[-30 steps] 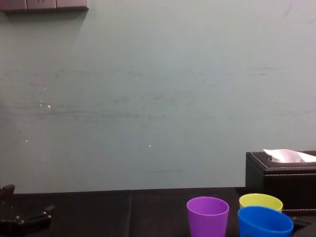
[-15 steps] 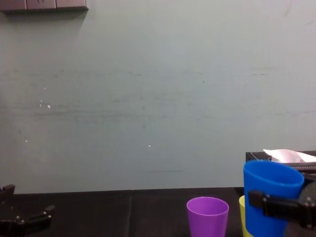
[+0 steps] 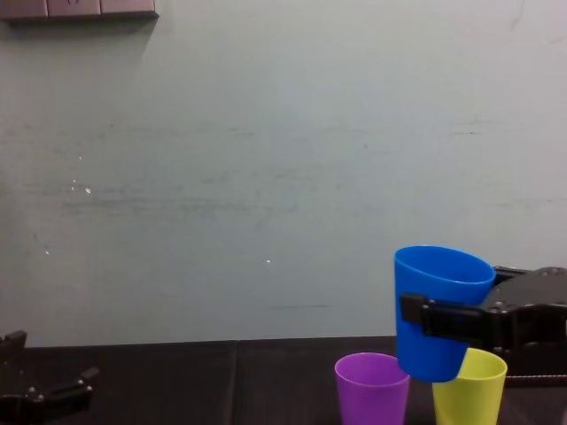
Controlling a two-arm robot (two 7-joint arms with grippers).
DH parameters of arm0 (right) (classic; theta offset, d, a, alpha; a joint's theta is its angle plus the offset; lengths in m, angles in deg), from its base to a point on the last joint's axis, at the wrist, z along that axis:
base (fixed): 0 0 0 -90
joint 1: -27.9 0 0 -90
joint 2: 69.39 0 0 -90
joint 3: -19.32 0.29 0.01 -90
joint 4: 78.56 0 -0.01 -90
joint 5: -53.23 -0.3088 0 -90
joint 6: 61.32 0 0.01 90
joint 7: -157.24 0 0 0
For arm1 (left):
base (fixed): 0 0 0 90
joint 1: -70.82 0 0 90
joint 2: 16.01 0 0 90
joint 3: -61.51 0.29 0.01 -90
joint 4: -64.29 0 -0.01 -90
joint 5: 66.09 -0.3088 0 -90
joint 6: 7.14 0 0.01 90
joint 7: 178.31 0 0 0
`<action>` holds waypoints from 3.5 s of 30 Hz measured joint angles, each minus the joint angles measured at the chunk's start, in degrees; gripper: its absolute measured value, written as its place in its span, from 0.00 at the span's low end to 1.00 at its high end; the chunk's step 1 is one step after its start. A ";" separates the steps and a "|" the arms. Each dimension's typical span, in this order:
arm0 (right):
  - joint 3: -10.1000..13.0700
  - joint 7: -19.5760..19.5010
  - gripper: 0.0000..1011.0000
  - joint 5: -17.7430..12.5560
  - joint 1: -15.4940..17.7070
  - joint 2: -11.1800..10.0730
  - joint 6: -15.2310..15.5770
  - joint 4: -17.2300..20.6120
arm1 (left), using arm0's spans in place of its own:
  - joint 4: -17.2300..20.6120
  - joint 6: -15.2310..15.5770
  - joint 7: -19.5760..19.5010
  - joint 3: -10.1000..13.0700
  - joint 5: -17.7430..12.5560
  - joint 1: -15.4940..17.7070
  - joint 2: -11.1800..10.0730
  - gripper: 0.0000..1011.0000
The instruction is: Stack the three plastic cups sequentially using one hand.
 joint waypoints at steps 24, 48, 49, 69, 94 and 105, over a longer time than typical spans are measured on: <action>-4.17 0.56 0.71 0.38 -9.79 5.16 1.16 -10.99 | 0.00 0.00 0.00 0.00 0.00 0.00 0.00 1.00; -5.61 0.20 0.71 2.10 -12.84 7.07 0.25 -15.46 | 0.00 0.00 0.00 0.00 0.00 0.00 0.00 1.00; -5.62 0.21 0.71 2.14 -12.87 7.11 0.16 -15.59 | 0.00 0.00 0.00 0.00 0.00 0.00 0.00 1.00; -5.91 0.28 0.71 2.78 -13.20 7.76 -0.31 -17.55 | 0.00 0.00 0.00 0.00 0.00 0.00 0.00 1.00; -6.22 0.61 0.71 3.34 -13.43 7.98 -0.40 -18.55 | 0.00 0.00 0.00 0.00 0.00 0.00 0.00 1.00; -6.17 0.63 0.96 3.33 -13.39 7.96 -0.38 -18.51 | 0.00 0.00 0.00 0.00 0.00 0.00 0.00 1.00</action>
